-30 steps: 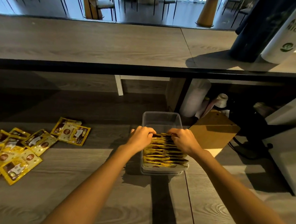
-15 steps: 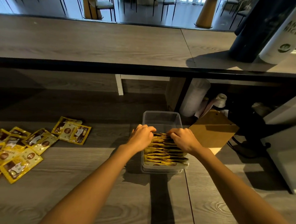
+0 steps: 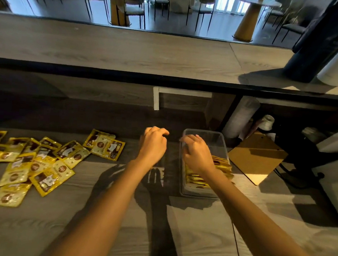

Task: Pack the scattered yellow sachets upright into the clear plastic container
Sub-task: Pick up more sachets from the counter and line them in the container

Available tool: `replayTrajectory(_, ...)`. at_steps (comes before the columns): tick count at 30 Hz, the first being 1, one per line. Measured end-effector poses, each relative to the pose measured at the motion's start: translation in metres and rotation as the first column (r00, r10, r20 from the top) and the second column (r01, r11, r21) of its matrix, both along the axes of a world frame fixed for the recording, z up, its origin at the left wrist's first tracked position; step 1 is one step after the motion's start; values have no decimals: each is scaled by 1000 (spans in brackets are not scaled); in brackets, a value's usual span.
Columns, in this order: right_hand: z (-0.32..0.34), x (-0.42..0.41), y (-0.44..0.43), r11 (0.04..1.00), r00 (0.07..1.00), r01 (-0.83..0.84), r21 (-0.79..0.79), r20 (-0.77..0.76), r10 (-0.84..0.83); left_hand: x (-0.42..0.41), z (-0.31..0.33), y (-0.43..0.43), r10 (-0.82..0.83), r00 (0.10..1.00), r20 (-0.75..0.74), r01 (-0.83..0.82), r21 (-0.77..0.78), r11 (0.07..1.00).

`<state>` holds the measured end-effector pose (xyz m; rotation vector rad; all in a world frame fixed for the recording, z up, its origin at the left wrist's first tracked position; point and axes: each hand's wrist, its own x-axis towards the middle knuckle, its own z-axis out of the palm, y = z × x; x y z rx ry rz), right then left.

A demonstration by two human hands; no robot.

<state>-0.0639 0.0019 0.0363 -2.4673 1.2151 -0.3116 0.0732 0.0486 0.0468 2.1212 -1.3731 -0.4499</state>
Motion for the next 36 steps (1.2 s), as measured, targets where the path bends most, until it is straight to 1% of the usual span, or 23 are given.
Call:
replayTrajectory(2, -6, 27, 20, 998, 999, -21, 55, 32, 19, 24, -4, 21, 131, 991, -32, -131, -1, 991)
replayTrajectory(4, -15, 53, 41, 991, 998, -62, 118, 15, 60, 49, -13, 46, 260, 963, -70, -259, 28, 966)
replayTrajectory(7, -36, 92, 74, 963, 984, -160, 218, -43, 174, 87, -33, 89, 375, 924, -68, -367, 115, 923)
replayTrajectory(10, -60, 131, 107, 906, 952, -233, 354, -106, 287, 125, -58, 133, 406, 914, -18, -383, 297, 875)
replayTrajectory(13, -76, 164, 135, 873, 921, -283, 397, -141, 363, 162, -82, 167, 392, 920, 20, -358, 449, 819)
replayTrajectory(16, -85, 190, 152, 868, 915, -292, 402, -147, 376, 184, -97, 186, 355, 935, 29, -315, 531, 787)
replayTrajectory(19, -89, 206, 157, 874, 919, -291, 389, -141, 368, 187, -105, 196, 281, 959, 41, -251, 584, 772)
replayTrajectory(21, -91, 216, 160, 877, 922, -294, 380, -131, 365, 184, -108, 200, 248, 967, 54, -232, 584, 778)
replayTrajectory(23, -94, 224, 161, 884, 926, -291, 366, -124, 357, 178, -103, 201, 254, 966, 41, -236, 540, 808)
replayTrajectory(26, -100, 233, 165, 890, 934, -284, 358, -107, 341, 177, -91, 196, 324, 942, -91, -253, 443, 860)
replayTrajectory(27, -101, 235, 167, 894, 931, -280, 351, -129, 342, 180, -88, 195, 345, 934, -97, -278, 413, 867)
replayTrajectory(31, -102, 242, 173, 922, 905, -264, 283, -258, 338, 215, -93, 199, 412, 911, 35, -401, 317, 860)
replayTrajectory(33, -102, 249, 175, 908, 868, -311, 281, -304, 392, 236, -100, 203, 437, 895, 86, -438, 350, 828)
replayTrajectory(36, -103, 257, 178, 872, 792, -387, 300, -376, 481, 258, -114, 208, 447, 892, 74, -430, 448, 784)
